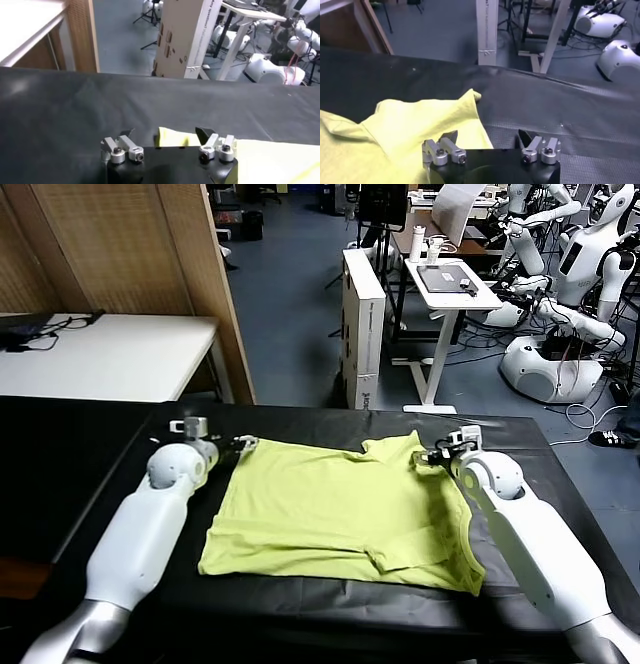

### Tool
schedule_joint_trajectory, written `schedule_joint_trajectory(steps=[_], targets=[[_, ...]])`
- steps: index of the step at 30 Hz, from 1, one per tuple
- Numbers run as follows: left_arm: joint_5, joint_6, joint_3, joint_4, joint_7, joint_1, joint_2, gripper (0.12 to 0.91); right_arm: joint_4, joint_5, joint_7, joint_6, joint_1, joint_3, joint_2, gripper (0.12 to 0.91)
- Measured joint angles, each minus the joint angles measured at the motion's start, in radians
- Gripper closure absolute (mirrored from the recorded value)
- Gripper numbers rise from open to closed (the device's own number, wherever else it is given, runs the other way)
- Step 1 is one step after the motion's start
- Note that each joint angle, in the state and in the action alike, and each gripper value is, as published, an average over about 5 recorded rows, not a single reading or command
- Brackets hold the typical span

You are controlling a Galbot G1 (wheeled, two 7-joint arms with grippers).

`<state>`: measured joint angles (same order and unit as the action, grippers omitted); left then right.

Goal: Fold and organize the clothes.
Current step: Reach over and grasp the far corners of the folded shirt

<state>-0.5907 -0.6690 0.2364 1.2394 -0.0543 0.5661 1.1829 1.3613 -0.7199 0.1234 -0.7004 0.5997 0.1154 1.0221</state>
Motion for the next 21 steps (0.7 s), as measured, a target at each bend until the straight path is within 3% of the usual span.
schedule_joint_trajectory(steps=[11, 21], targets=[[0.009, -0.001, -0.004, 0.010, -0.006, 0.018, -0.005, 0.315, -0.002, 0.008, -0.006, 0.003, 0.003, -0.005, 0.006, 0.675], [0.029, 0.035, -0.008, -0.021, -0.027, -0.010, 0.002, 0.395, 0.003, 0.007, -0.006, 0.003, 0.012, 0.000, 0.006, 0.835]])
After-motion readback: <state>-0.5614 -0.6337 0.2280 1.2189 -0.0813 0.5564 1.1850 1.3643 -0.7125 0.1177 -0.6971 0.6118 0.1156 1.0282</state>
